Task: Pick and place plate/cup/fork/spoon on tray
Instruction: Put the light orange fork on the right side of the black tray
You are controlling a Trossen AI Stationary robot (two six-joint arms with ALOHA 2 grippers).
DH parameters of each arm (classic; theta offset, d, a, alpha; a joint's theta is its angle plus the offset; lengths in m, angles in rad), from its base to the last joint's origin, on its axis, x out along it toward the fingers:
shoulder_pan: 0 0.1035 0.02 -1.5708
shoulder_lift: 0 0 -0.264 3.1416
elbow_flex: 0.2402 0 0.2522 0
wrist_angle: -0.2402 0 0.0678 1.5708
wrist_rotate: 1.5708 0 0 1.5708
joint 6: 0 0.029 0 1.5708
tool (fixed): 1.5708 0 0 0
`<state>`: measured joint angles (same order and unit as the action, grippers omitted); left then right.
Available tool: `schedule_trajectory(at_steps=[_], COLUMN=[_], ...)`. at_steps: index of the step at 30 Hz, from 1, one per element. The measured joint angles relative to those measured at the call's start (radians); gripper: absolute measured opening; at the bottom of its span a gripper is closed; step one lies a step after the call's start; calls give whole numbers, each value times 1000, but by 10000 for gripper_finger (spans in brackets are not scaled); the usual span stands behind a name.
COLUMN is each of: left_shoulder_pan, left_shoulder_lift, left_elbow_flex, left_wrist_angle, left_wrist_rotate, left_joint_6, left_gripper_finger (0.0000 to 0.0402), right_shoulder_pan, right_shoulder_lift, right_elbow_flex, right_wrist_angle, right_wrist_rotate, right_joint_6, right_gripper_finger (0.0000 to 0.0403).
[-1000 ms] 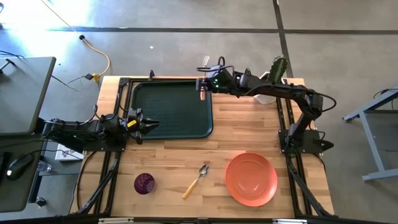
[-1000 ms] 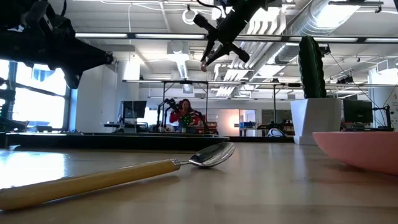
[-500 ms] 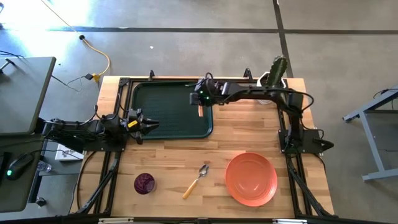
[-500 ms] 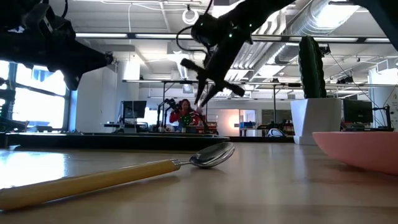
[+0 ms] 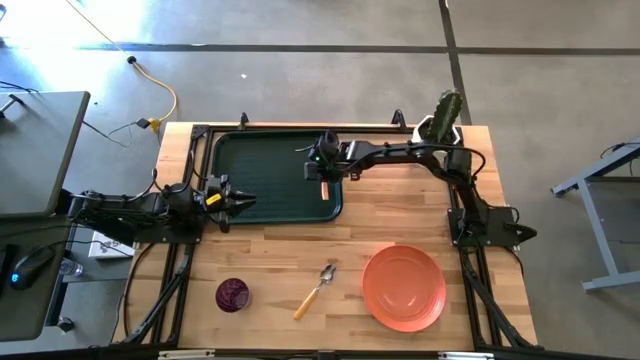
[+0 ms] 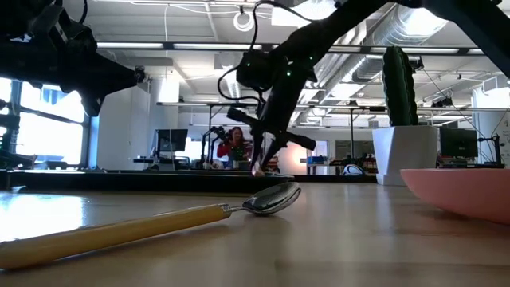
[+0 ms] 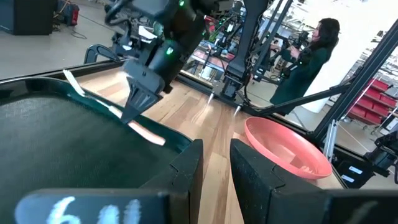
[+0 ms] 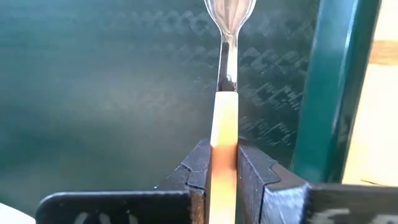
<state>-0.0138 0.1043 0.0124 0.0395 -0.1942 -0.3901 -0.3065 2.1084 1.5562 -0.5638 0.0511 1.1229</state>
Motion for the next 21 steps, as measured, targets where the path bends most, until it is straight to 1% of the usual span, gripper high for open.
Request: schedule_trajectory(at_steps=[15, 21], left_shoulder_pan=[0, 0], left_shoulder_lift=[0, 0], left_elbow_flex=[0, 0], left_wrist_angle=[-1, -1], left_wrist_rotate=[1, 1], left_joint_6=[0, 0], left_gripper_finger=[71, 71], right_shoulder_pan=[-1, -1], right_shoulder_lift=[27, 50], right_elbow_flex=[0, 1], right_wrist_angle=[-27, -25], right_wrist_rotate=[-13, -44], right_joint_6=[26, 28], right_gripper_finger=[30, 30])
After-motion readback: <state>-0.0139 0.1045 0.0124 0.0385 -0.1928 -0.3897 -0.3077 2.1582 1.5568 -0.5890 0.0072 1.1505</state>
